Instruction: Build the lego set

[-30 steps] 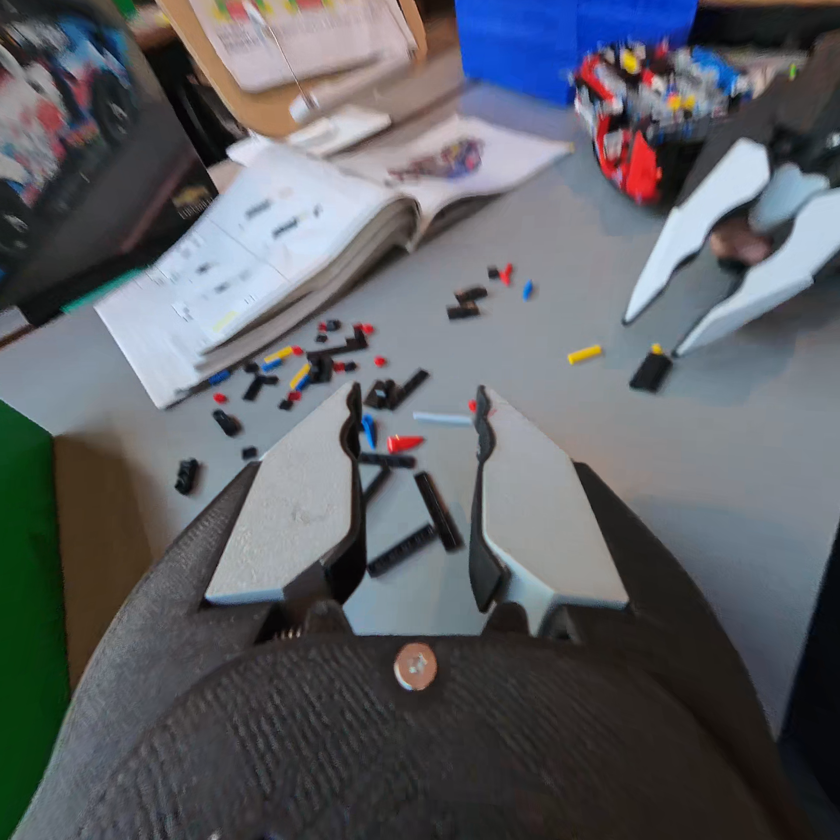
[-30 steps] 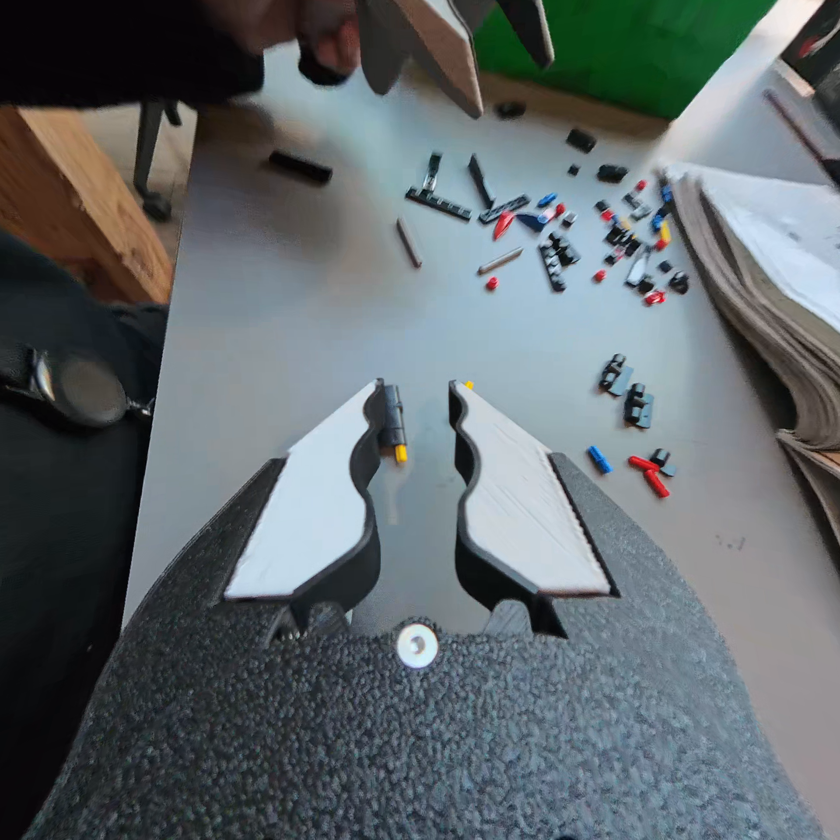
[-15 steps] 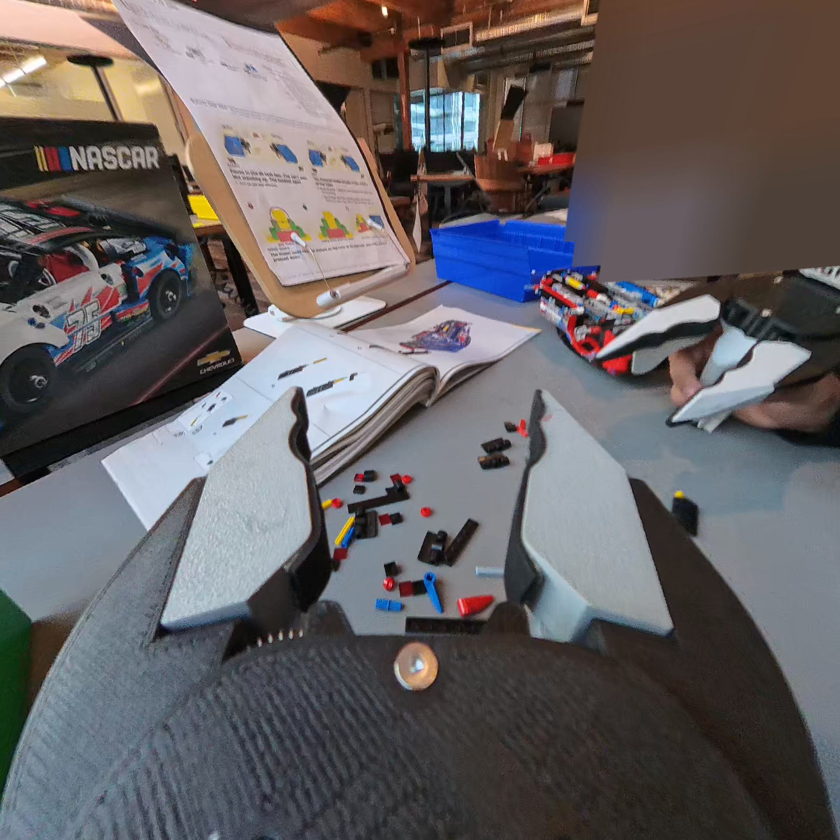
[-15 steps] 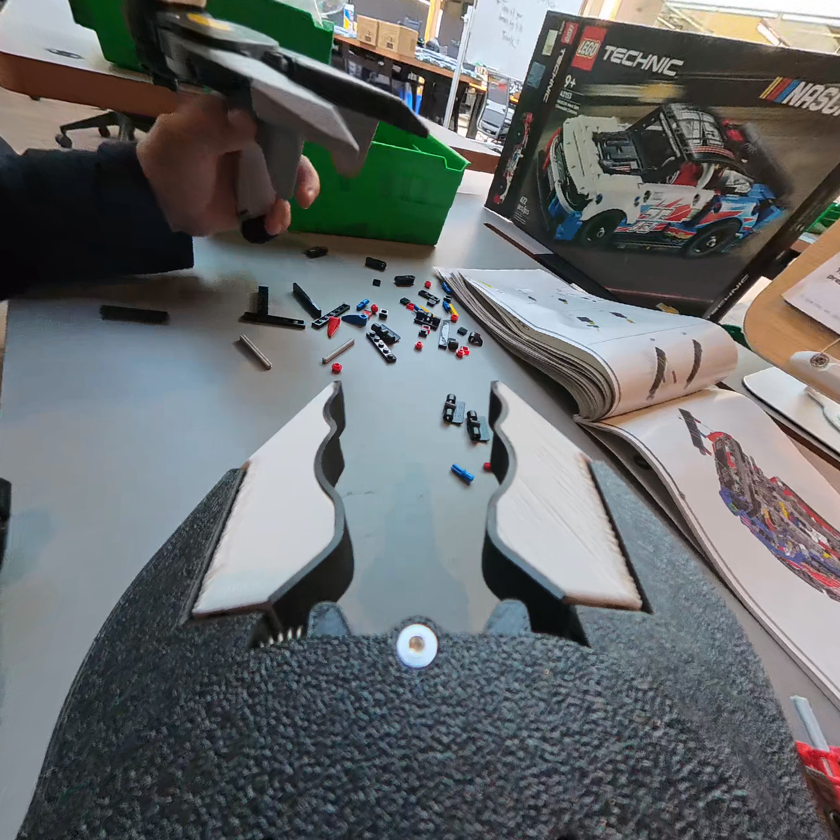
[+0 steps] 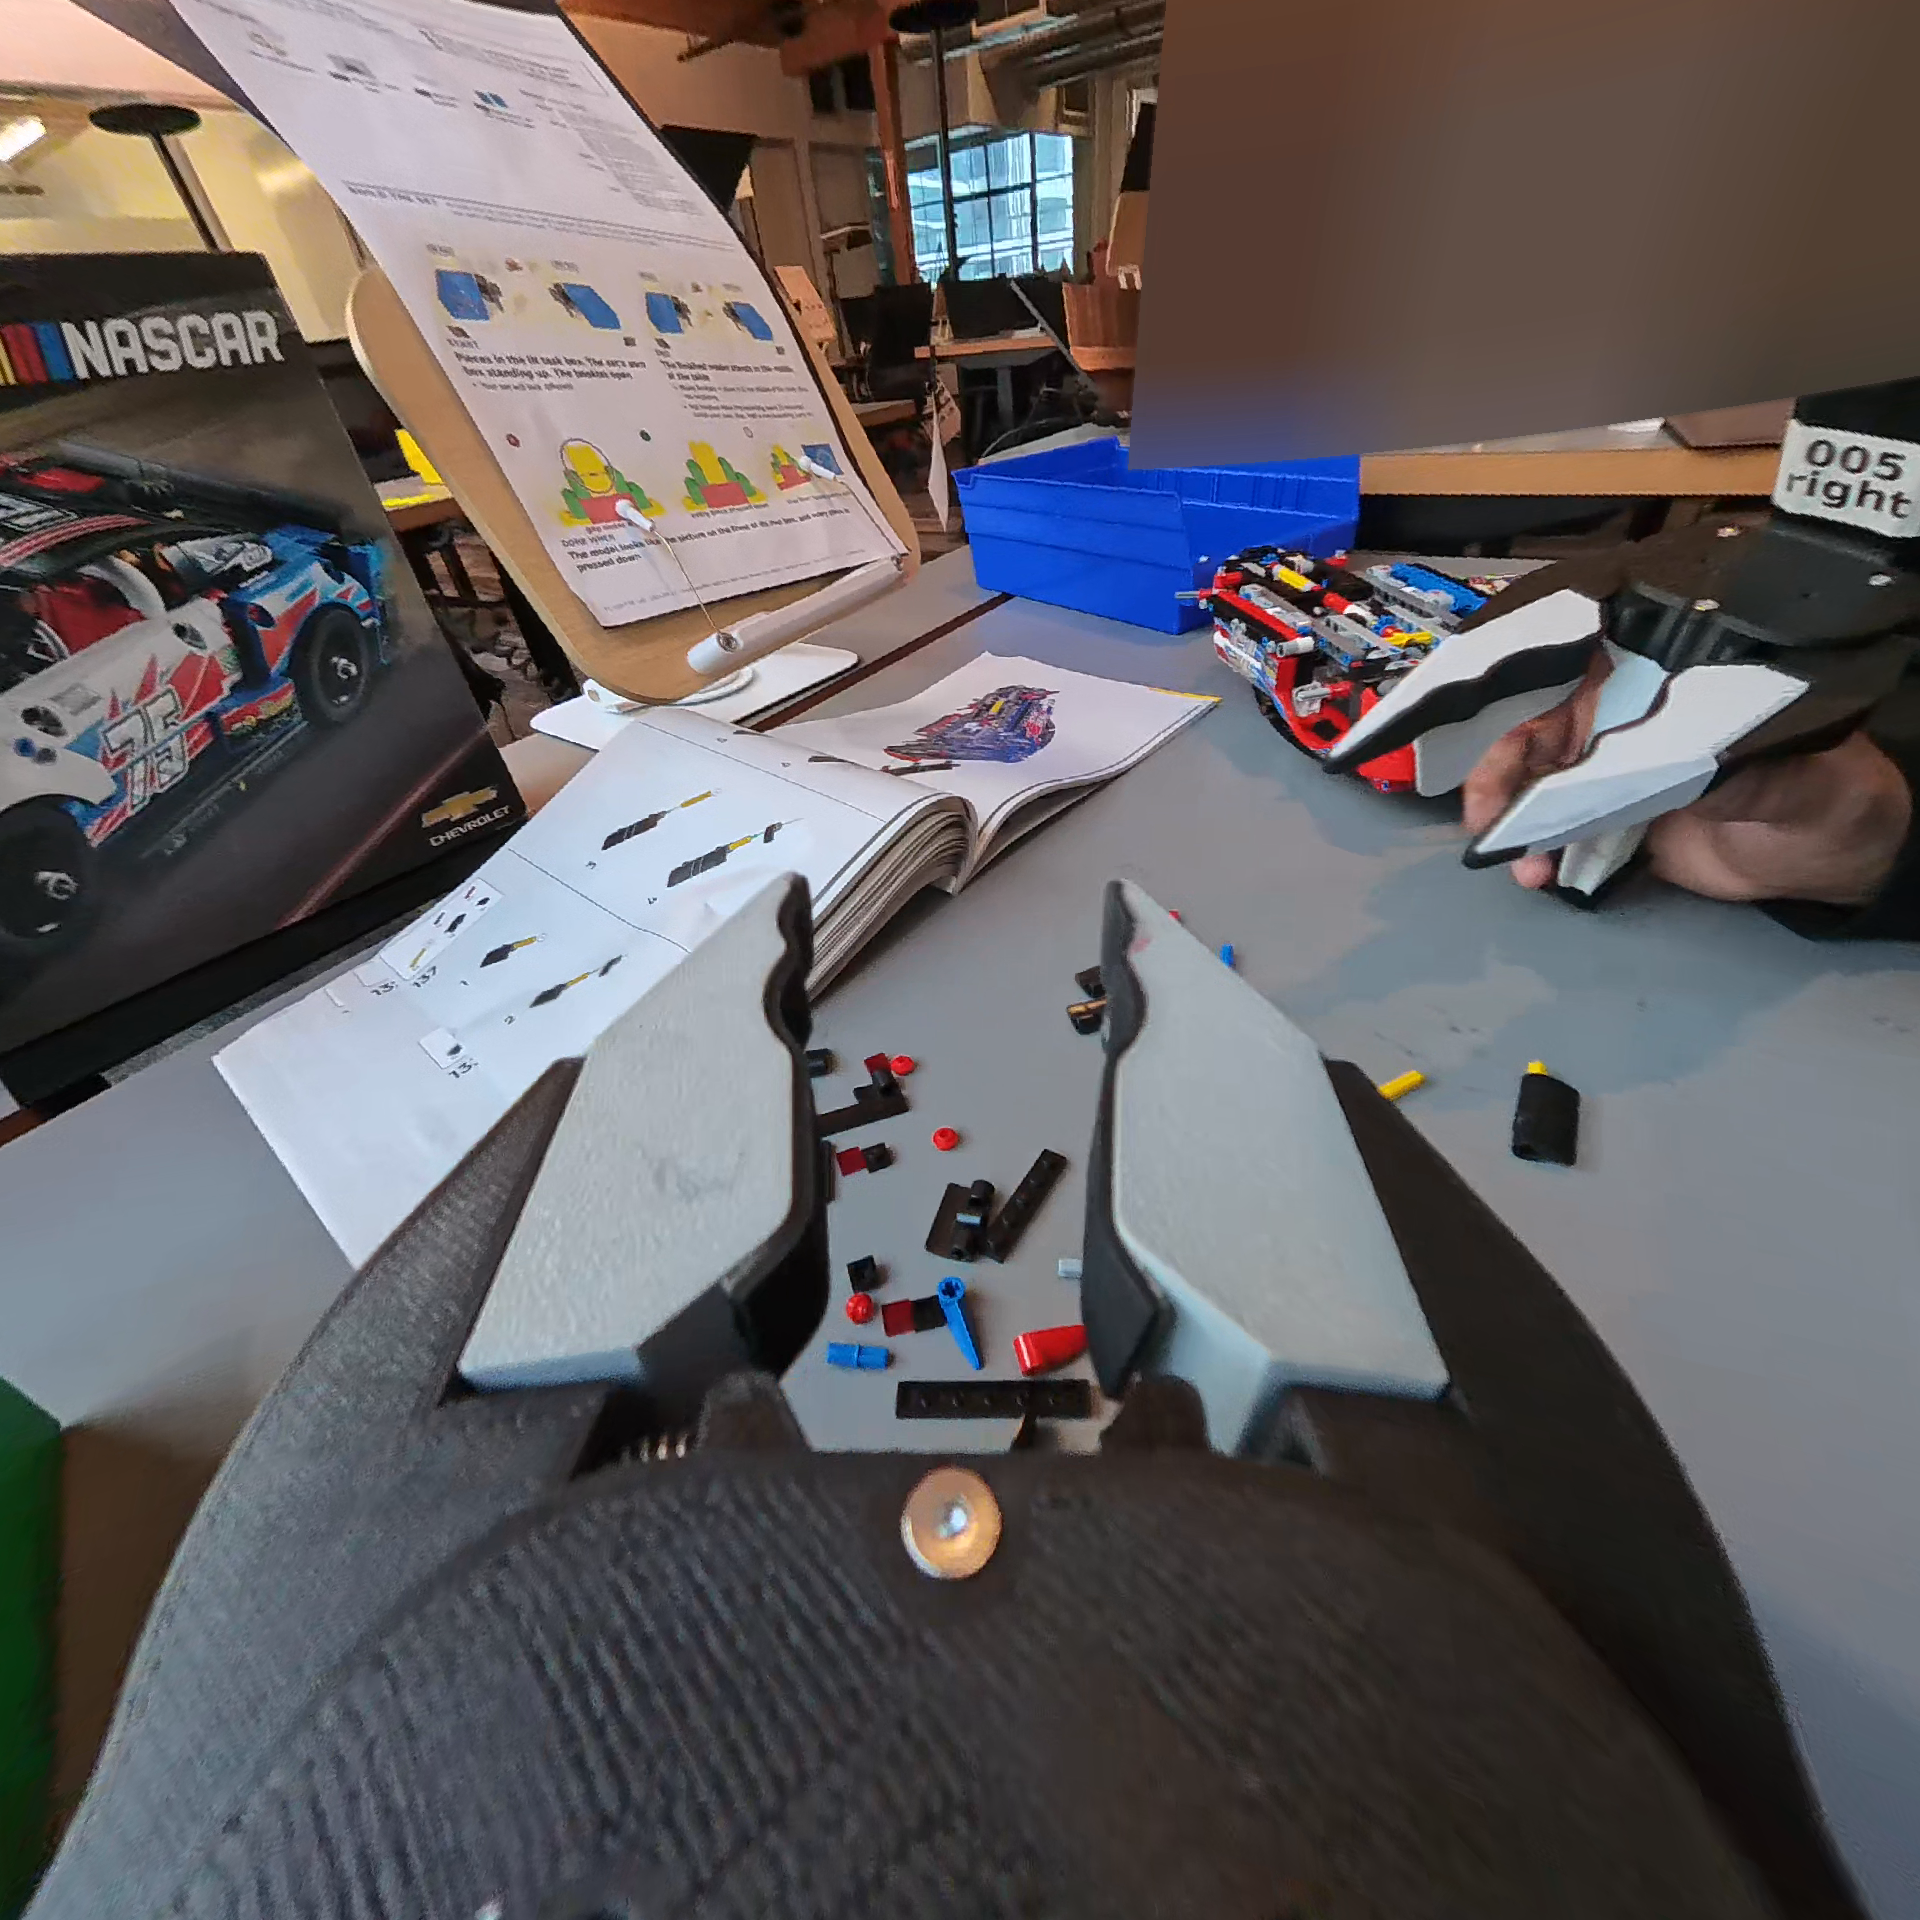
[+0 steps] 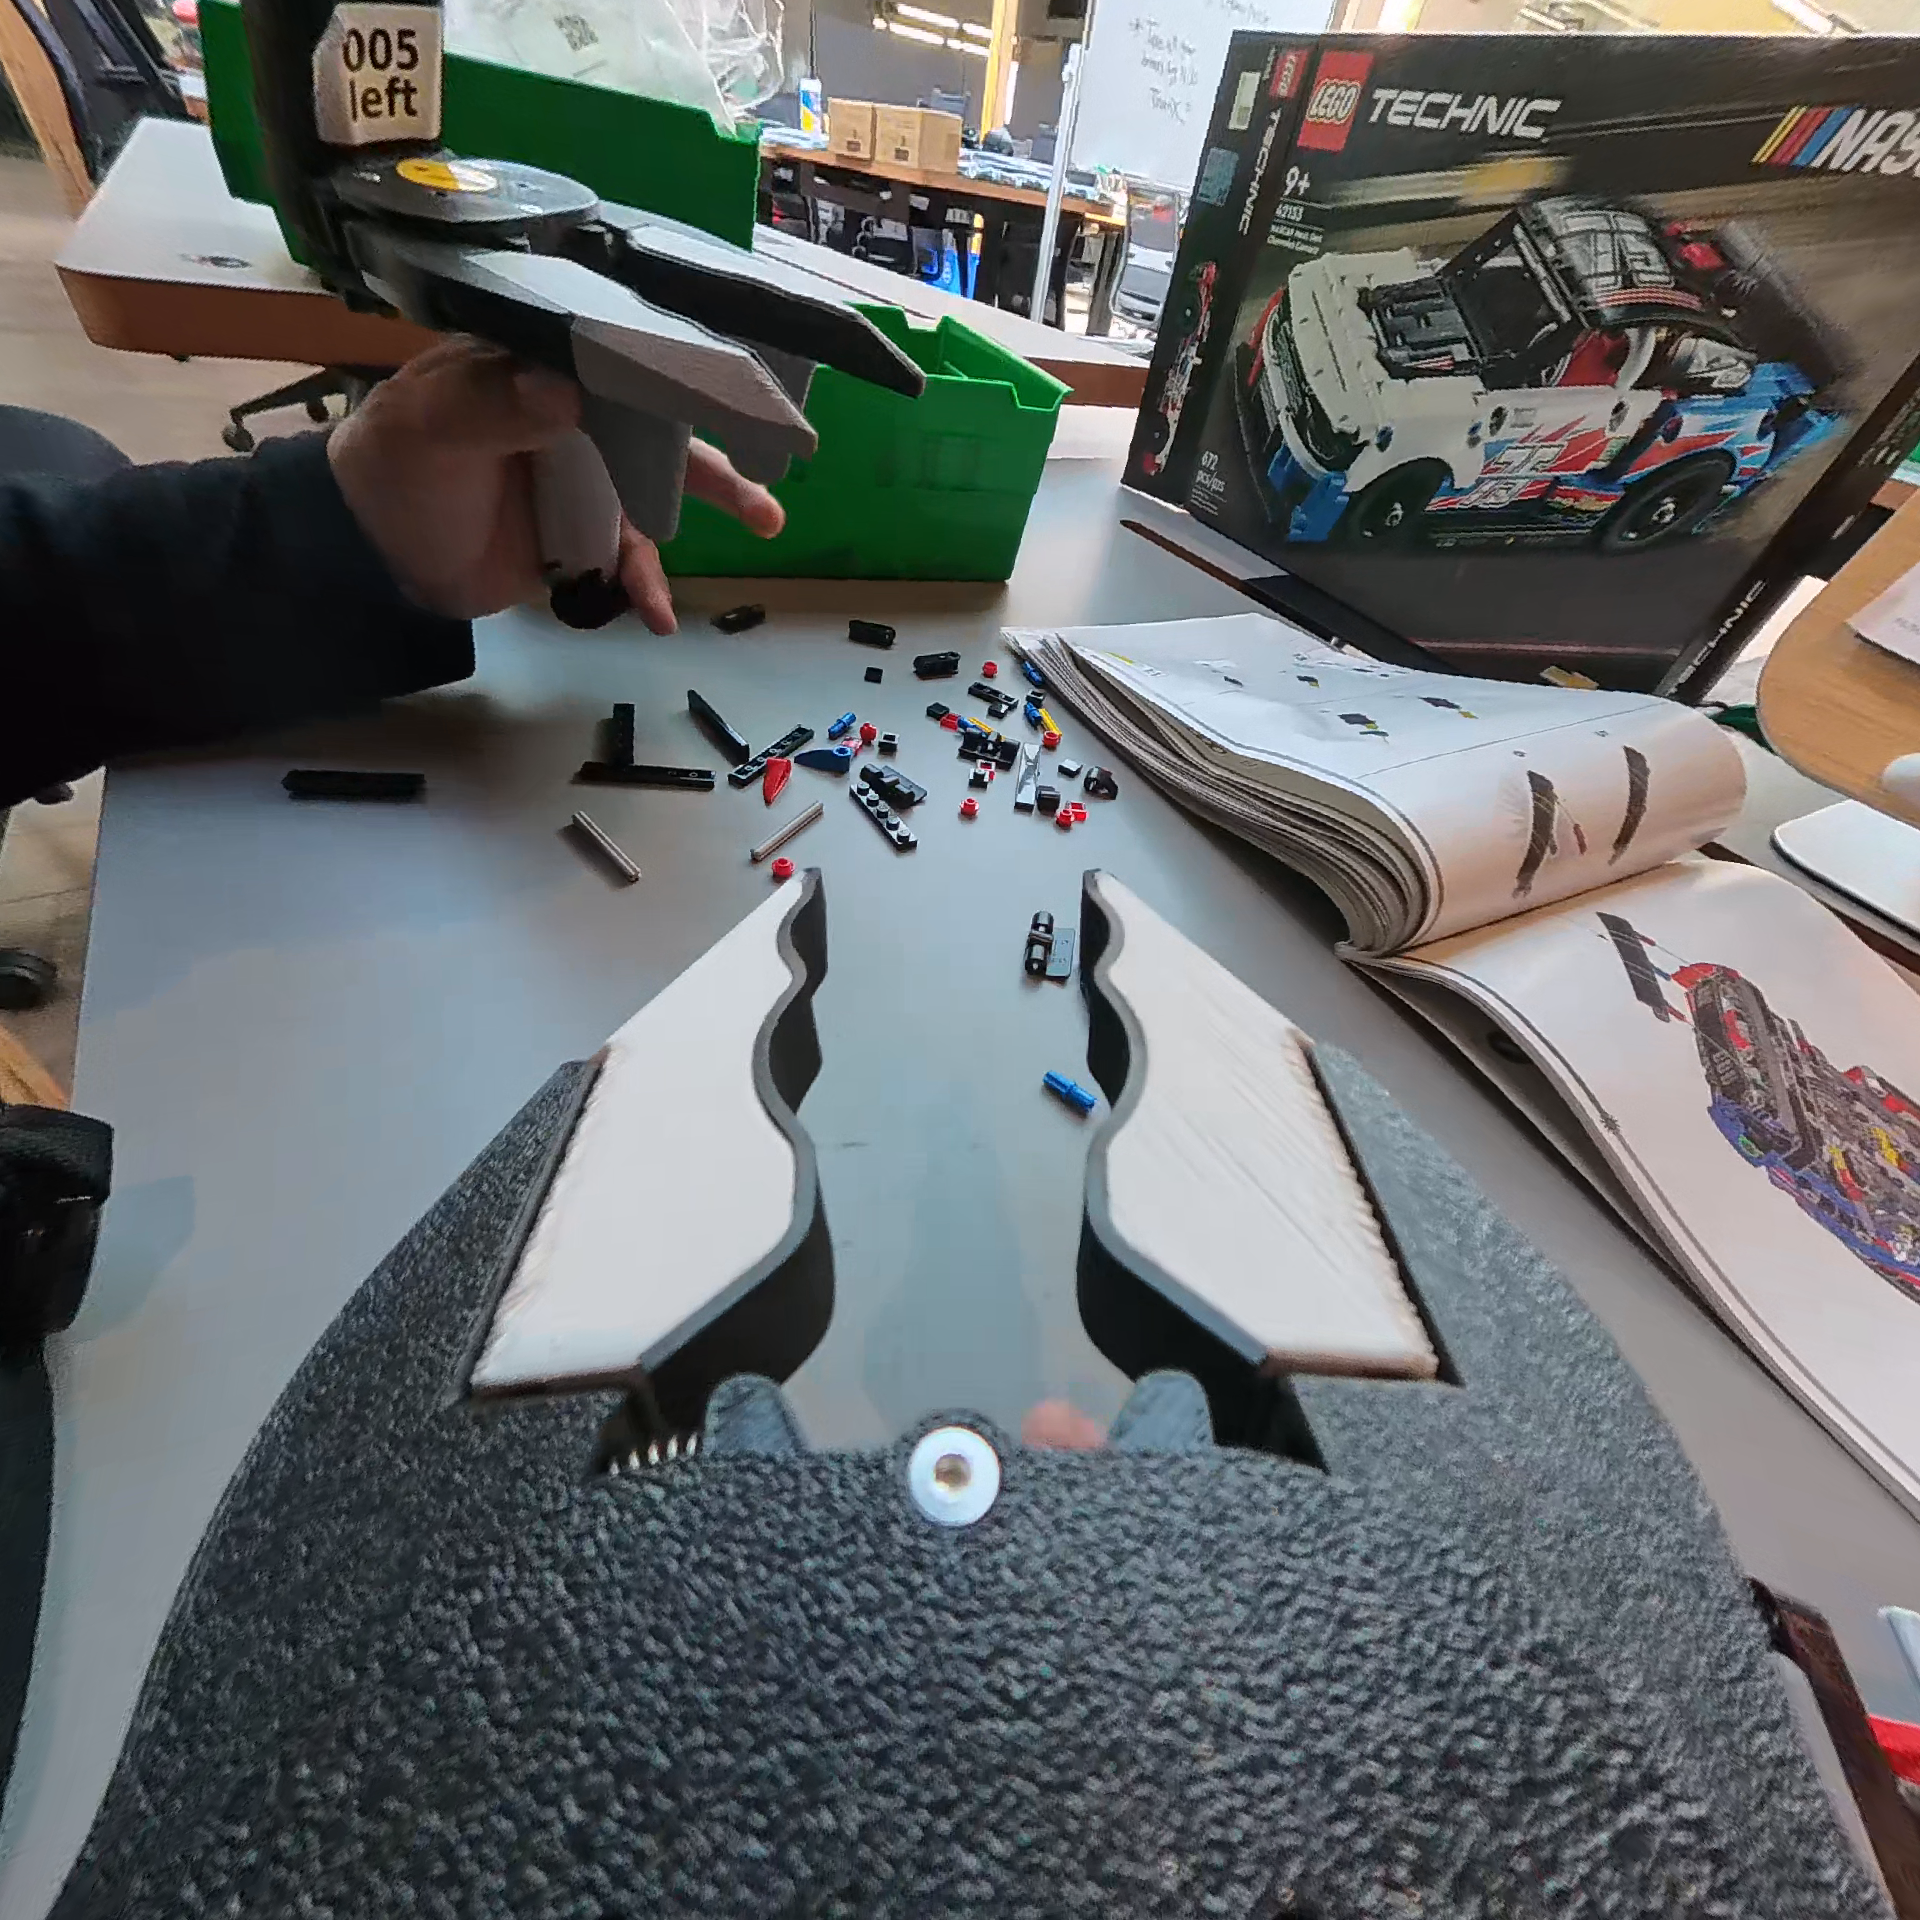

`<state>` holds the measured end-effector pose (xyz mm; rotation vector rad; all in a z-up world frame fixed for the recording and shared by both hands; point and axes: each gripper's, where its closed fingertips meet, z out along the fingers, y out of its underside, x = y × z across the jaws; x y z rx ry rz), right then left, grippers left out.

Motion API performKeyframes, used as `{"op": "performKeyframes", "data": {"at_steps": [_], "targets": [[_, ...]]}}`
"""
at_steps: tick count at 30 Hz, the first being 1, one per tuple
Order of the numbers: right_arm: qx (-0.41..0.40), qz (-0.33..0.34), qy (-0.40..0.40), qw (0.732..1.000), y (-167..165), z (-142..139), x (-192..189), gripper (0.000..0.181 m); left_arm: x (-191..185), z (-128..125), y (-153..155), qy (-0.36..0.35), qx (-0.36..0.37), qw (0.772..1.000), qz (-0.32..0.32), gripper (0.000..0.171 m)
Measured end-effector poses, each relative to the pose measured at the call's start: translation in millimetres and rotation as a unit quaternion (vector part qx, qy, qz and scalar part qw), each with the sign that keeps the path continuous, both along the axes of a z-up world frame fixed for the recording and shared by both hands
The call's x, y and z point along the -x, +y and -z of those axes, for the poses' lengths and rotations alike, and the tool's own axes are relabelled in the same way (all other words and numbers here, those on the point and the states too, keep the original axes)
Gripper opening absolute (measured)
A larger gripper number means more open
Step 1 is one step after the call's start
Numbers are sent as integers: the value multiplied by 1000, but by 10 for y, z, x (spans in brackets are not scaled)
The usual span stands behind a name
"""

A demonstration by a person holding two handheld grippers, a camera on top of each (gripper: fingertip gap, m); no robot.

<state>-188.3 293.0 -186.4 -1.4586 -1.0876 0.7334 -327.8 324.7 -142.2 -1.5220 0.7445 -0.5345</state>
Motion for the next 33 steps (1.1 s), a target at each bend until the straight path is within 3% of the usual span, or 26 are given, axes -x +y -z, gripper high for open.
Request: {"op": "performKeyframes", "data": {"at_steps": [4, 7, 13, 17, 23, 33], "targets": [[-8, -4, 0, 1000, -23, -6, 4, 36, -39, 83, -15, 16, 12, 1000, 10, 45], [-6, 4, -4, 1000, 3, 5, 2, 47, -59, 129, 5, 34, 9, 999, 2, 53], [-4, 25, 5, 1000, 69, -19, -67, 40, 32, 51, 23, 17, -3, 1000, -14, 53], [1, 32, -2, 1000, 99, 6, -63, 51, 62, 172, 103, 36, 18, 999, -34, 63], [-4, 57, -8, 998, 174, 17, -103, 49, 53, 431, 156, 95, 51, 993, -44, 50], [-4, 69, 5, 998, 216, -13, -152, 47, 54, 517, 186, 116, 53, 991, -52, 40]]}}
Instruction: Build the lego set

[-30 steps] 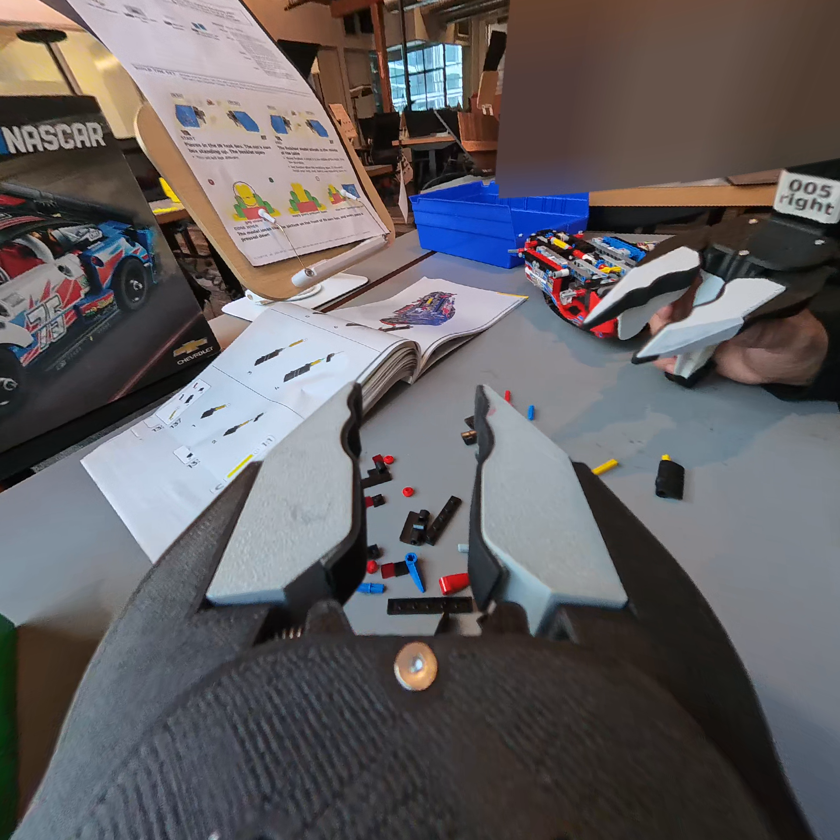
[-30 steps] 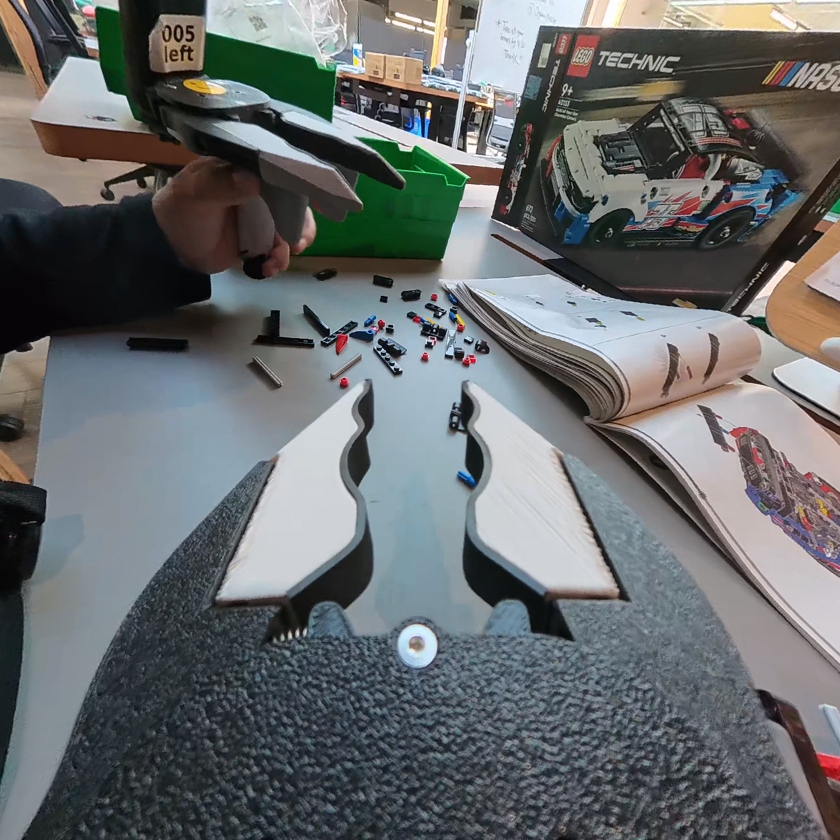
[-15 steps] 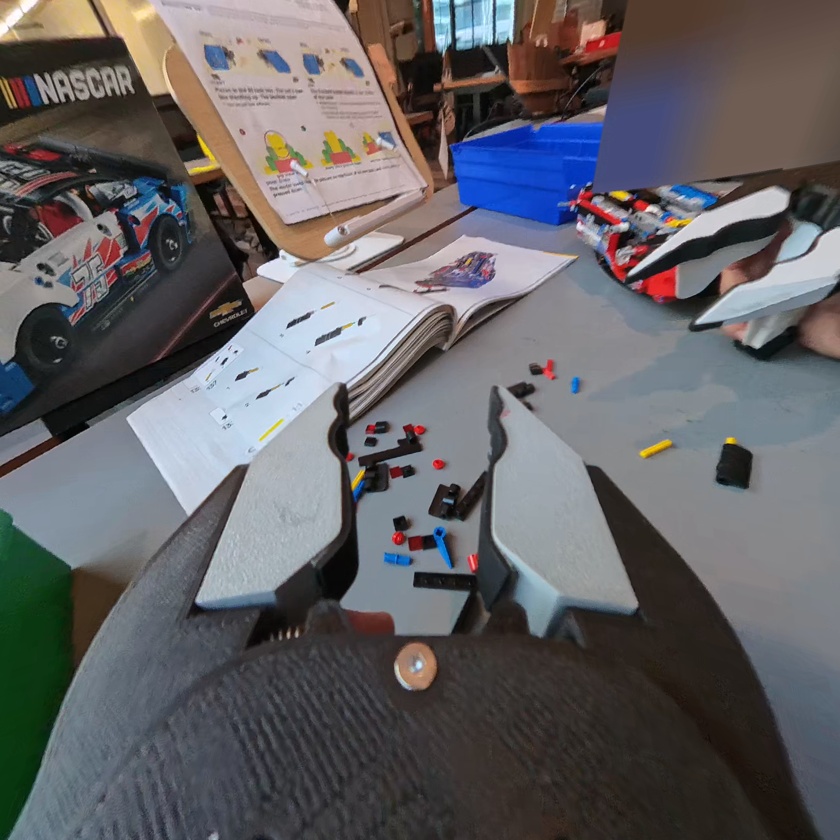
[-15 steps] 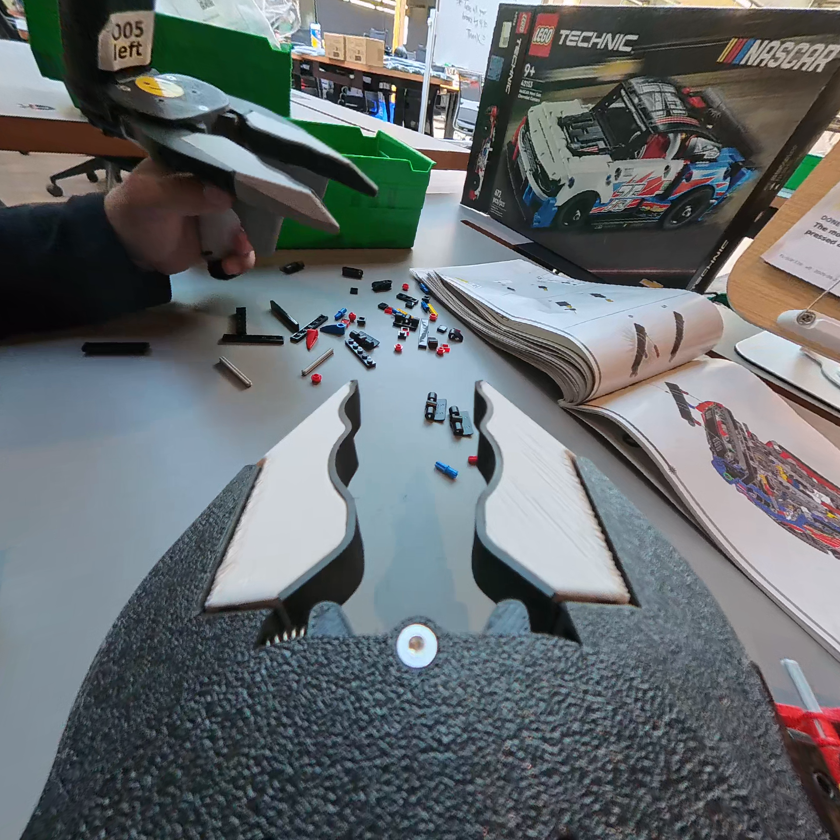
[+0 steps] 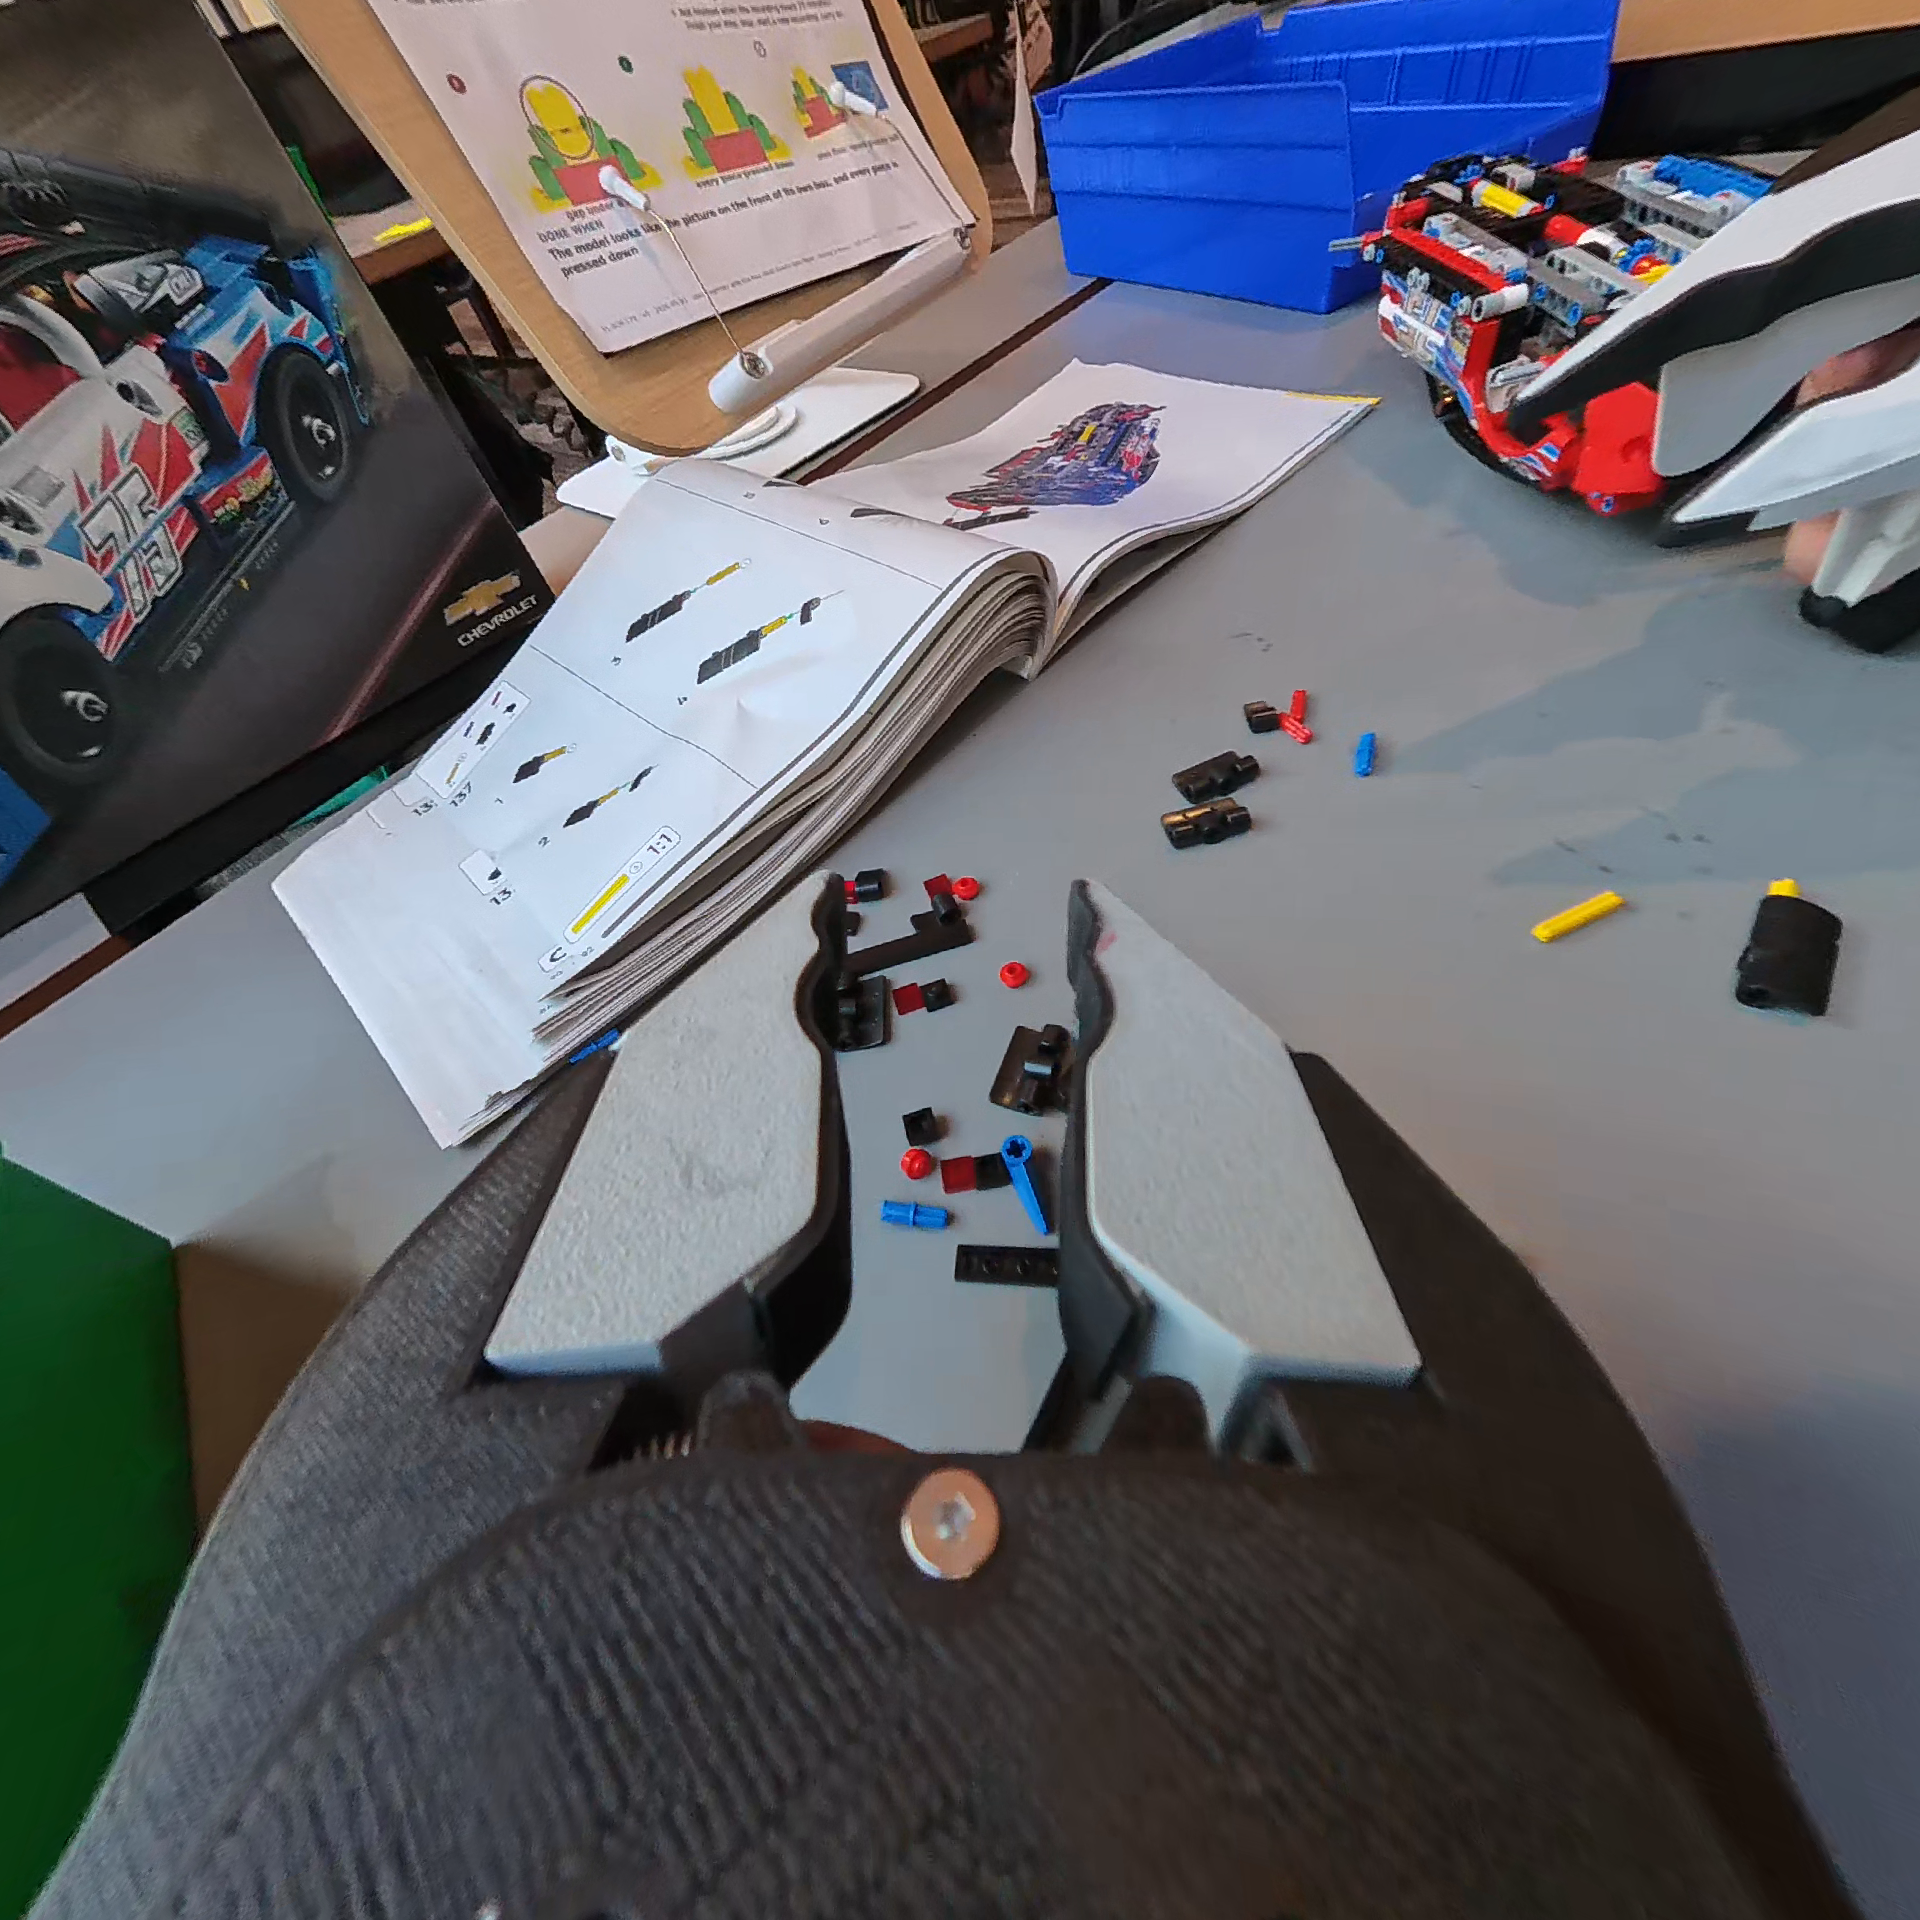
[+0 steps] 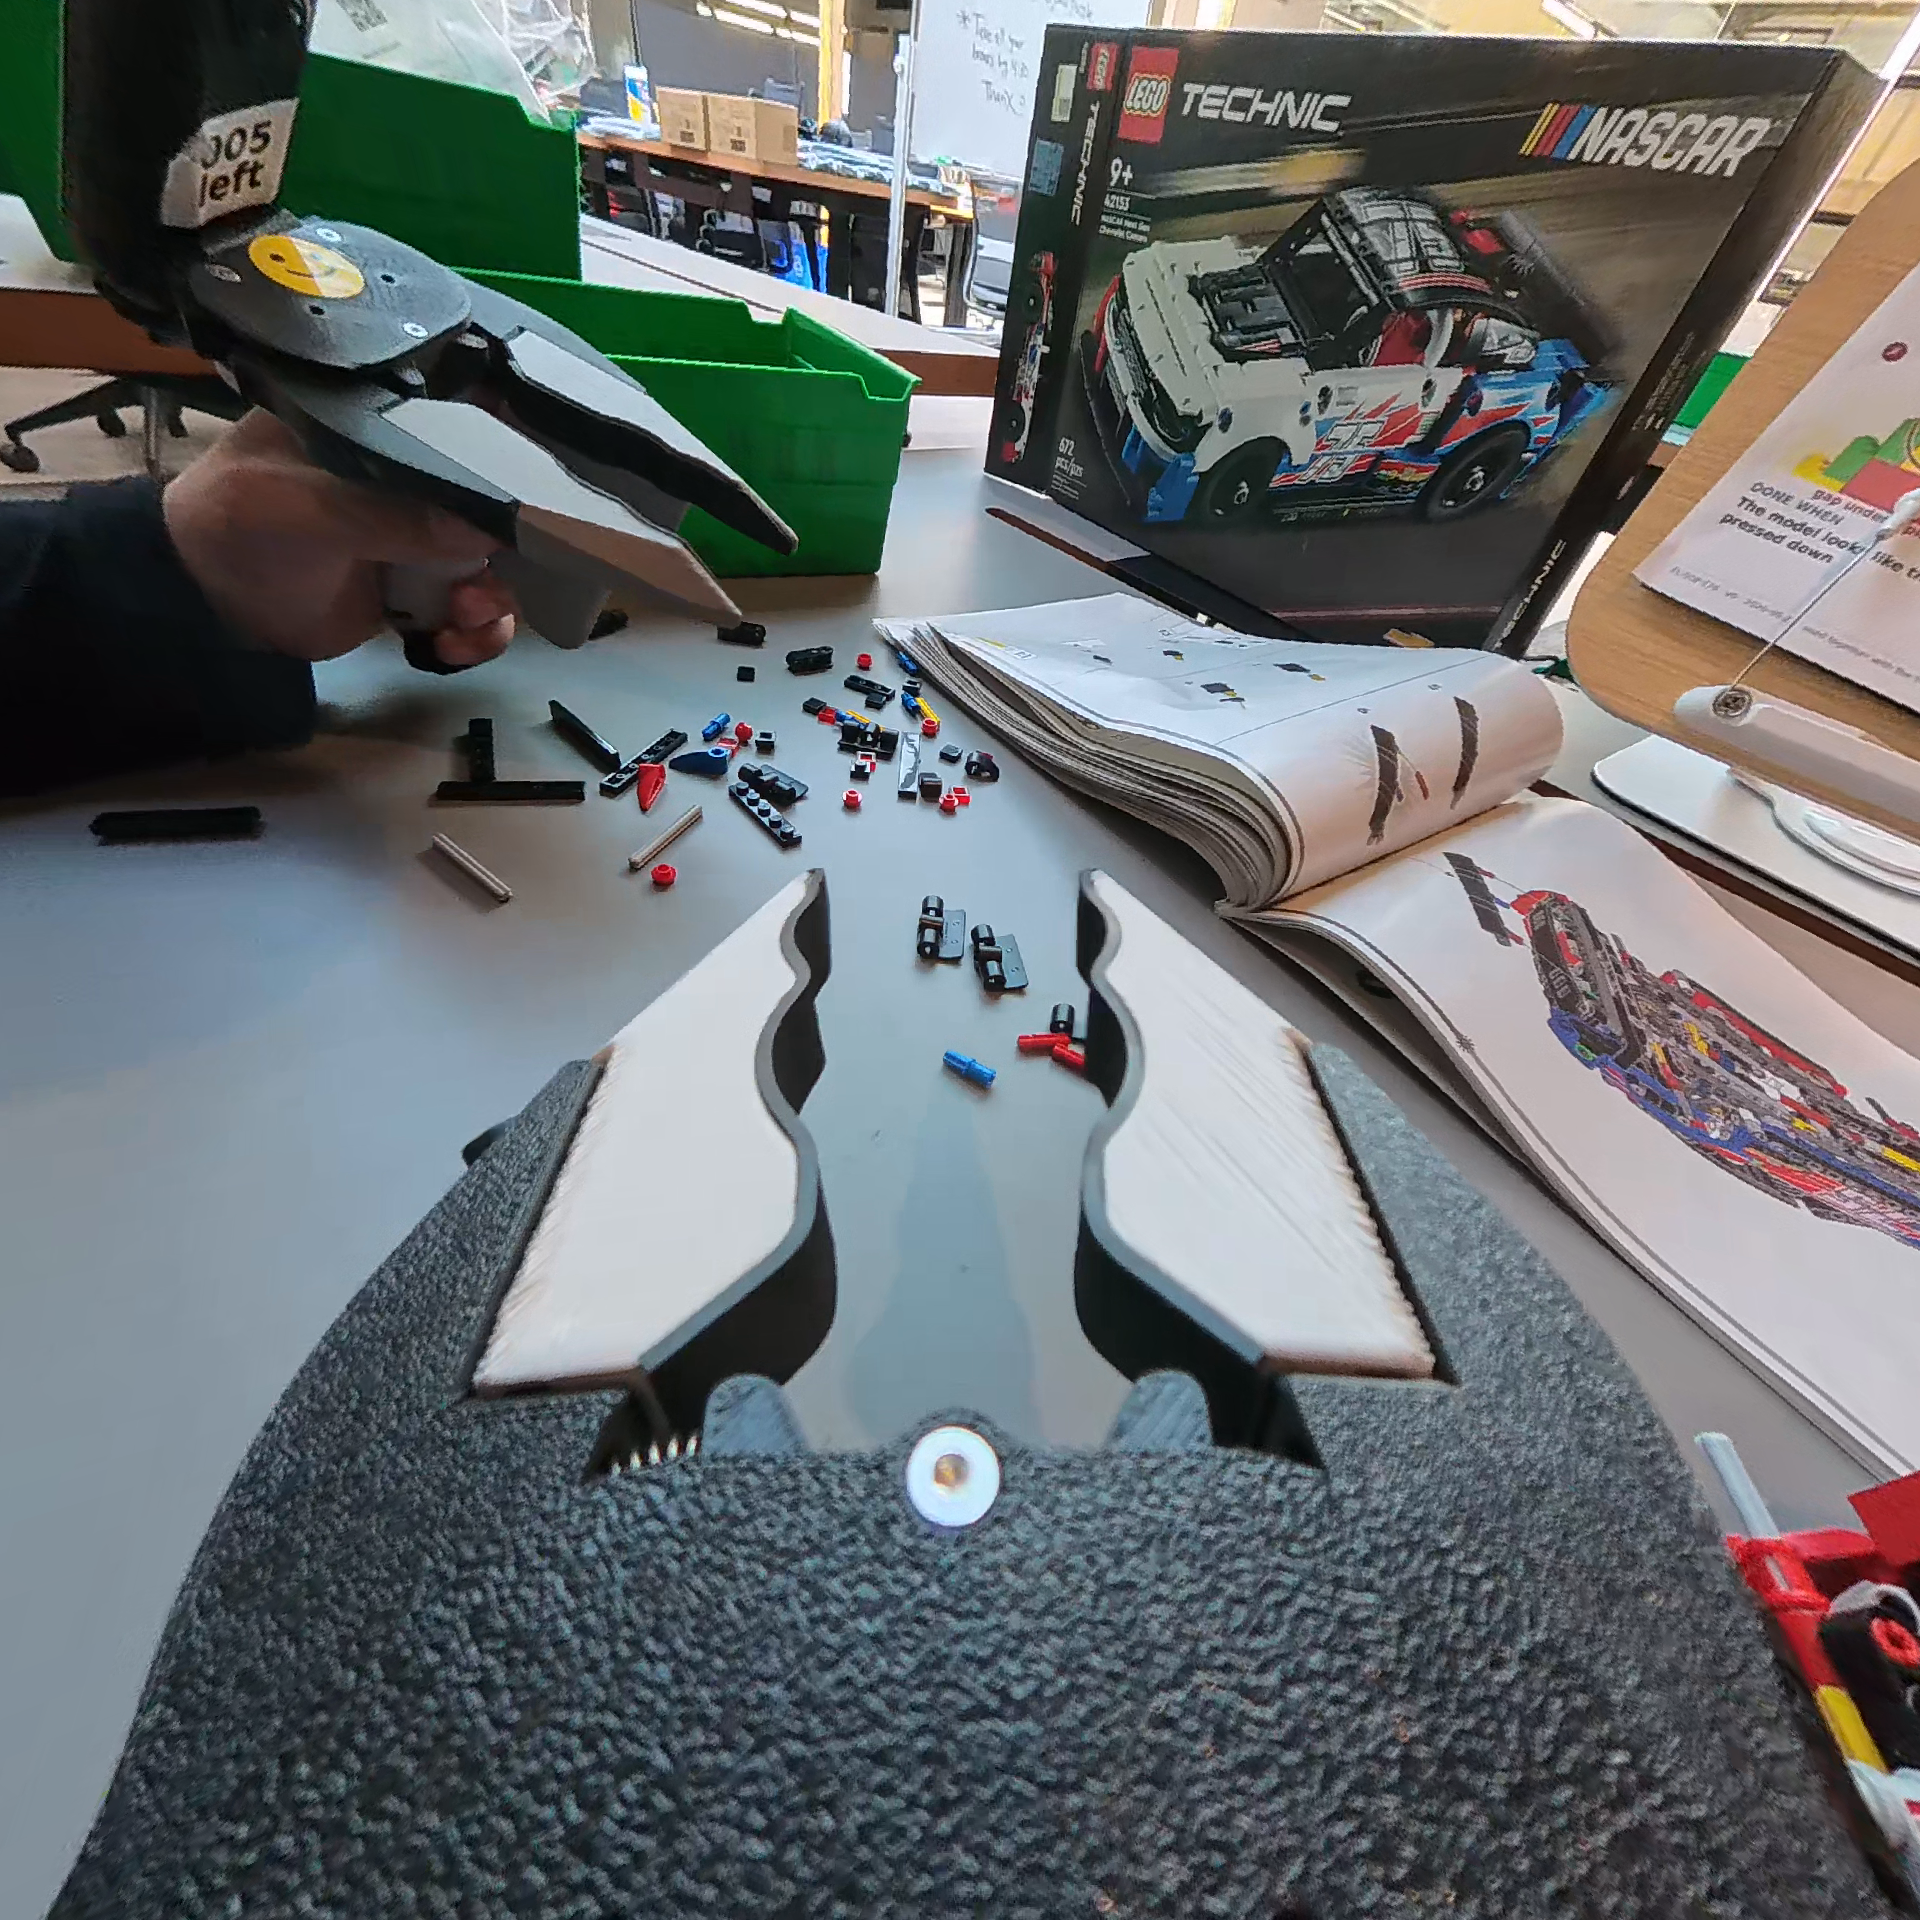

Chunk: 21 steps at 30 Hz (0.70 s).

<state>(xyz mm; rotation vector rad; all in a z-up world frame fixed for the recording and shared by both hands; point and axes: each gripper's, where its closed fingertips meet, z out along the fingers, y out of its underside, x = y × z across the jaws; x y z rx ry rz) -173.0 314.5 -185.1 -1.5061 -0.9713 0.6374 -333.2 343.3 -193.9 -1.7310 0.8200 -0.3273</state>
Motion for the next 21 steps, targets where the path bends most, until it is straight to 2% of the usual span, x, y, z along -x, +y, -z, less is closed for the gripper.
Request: {"op": "performKeyframes", "data": {"at_steps": [21], "targets": [[13, -12, -1, 1000, 0, 23, 12, 45, 11, 129, 51, 37, 6, 999, -7, 35]]}}
